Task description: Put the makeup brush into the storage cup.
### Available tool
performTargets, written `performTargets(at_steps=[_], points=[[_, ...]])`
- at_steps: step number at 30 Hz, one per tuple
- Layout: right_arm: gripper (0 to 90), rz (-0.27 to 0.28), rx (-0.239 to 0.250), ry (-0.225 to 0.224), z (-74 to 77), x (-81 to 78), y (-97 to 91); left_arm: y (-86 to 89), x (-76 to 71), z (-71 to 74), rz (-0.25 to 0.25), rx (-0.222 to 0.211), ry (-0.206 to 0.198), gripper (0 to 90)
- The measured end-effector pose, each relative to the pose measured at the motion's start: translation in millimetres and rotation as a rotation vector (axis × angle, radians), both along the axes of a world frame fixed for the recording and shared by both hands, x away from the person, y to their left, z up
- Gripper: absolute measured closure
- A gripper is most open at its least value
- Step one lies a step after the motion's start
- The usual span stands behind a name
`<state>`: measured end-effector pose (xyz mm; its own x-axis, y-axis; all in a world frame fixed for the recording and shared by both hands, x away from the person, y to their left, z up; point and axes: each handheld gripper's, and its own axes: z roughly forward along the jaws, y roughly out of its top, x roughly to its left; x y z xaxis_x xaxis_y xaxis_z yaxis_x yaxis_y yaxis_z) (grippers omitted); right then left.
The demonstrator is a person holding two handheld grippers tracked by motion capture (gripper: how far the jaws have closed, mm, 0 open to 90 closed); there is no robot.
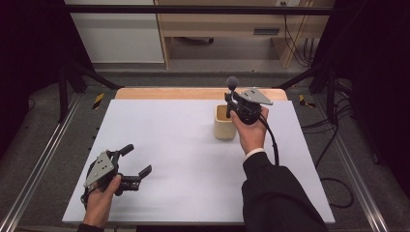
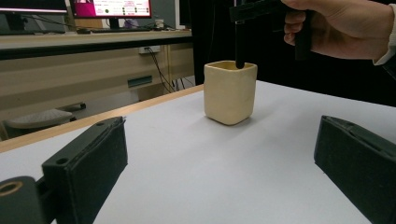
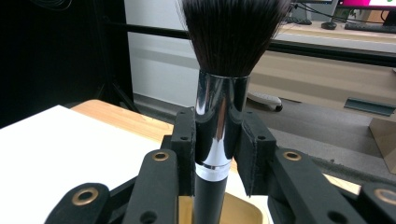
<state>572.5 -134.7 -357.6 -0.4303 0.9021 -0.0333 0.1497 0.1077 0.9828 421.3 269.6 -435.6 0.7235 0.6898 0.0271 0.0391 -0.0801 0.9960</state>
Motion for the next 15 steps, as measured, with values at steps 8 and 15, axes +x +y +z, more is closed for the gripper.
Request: performTargets(at_steps=[8, 15], points=[[70.8, -0.002, -0.015, 0.003, -2.7, 0.6, 0.3, -1.2, 0.2, -0.6, -0.006, 0.004, -0.004, 2.4], [70.8, -0.001, -0.022, 0.011, -4.8, 0.3, 0.7, -0.3, 0.2, -1.0, -0.005, 0.008, -0.002, 2.3]])
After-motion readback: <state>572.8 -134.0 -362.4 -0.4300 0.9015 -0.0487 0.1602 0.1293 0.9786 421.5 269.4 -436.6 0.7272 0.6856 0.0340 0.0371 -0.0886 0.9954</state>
